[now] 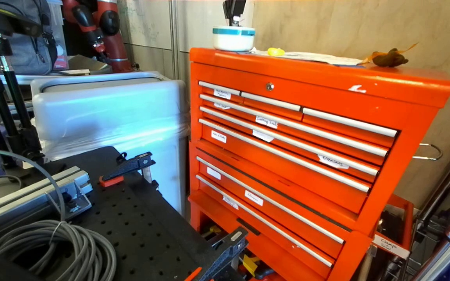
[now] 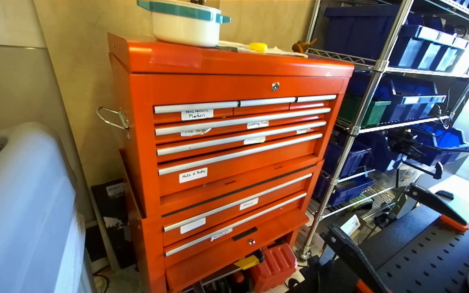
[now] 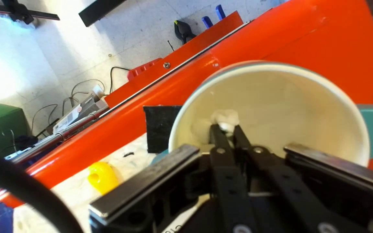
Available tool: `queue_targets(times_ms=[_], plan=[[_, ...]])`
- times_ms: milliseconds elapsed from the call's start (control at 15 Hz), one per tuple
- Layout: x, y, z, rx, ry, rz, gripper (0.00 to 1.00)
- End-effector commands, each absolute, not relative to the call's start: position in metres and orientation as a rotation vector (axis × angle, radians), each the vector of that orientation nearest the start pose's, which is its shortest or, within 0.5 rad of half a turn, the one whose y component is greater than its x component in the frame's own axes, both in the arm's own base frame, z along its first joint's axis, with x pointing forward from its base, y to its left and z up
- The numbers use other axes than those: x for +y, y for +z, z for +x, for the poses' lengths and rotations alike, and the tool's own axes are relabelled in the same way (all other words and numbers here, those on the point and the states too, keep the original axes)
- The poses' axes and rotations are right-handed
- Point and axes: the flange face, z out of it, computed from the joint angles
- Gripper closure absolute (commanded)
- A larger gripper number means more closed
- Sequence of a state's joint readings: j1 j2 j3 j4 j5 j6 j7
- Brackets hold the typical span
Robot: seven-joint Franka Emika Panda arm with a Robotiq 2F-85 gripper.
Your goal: Remove the turtle plush toy from the white pot and place it on top of the cabinet.
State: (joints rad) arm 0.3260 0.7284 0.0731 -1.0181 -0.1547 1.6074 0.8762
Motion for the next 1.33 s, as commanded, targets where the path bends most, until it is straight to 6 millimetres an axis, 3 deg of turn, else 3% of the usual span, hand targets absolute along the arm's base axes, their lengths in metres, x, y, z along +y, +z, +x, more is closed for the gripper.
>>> queue_targets(times_ms=[0, 200, 400, 600, 733, 1267], plan=[[0.238, 0.462, 0.69, 0.825, 0.148, -3.179, 0.98], [0.209, 0.494, 0.696, 0.919, 0.134, -3.122, 0.98], [0.166, 0.495, 0.711, 1.066, 0.088, -3.091, 0.98], [0.116, 0.476, 0.728, 1.232, 0.049, -3.071, 0.98], [0.096, 0.459, 0.738, 1.317, 0.02, -3.056, 0.98], [0.06, 0.383, 0.761, 1.592, -0.045, -2.984, 0.98]])
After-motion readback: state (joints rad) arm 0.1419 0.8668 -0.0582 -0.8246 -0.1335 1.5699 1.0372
